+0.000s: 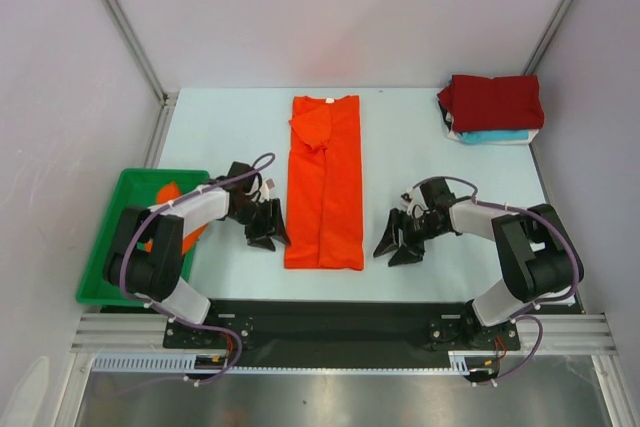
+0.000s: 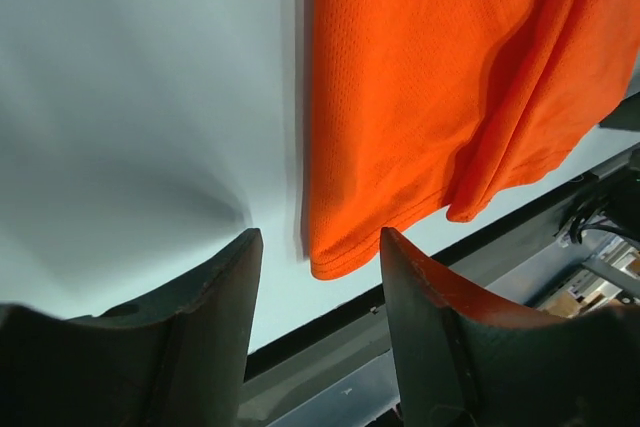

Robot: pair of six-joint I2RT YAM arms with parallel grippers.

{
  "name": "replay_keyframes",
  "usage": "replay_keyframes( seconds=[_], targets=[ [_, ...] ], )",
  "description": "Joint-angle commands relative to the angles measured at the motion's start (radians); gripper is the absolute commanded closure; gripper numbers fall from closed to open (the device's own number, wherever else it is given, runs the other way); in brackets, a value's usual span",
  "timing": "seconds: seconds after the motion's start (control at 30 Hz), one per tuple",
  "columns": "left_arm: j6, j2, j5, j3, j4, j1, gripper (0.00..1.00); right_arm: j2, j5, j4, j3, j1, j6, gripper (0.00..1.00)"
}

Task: Fold and stack the t-shirts
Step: Fold the tshirt

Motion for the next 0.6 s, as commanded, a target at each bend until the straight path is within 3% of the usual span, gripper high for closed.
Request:
replay_keyframes(
  seconds=[0.0, 0.17, 0.27, 0.57],
  targets=[
    [-0.098, -0.079, 0.049, -0.059, 0.14, 0.003, 0.44, -0.014, 0.037, 0.093, -0.036, 0.052, 0.088, 0.36],
    [-0.156, -0.114, 0.072, -0.181, 0.251, 0.003, 0.41, 0.035, 0.079, 0.211, -0.022, 0.188, 0.155, 0.37],
    [-0.181, -0.139, 0.083, -0.22, 0.274, 0.0, 0.56, 0.06, 0.106, 0.24, -0.007, 0.216, 0.195, 0.37],
    [-0.193, -0.15, 0.079, -0.238, 0.274, 0.0, 0.56, 0.072, 0.149, 0.222, -0.007, 0.221, 0.204, 0.4]
  ],
)
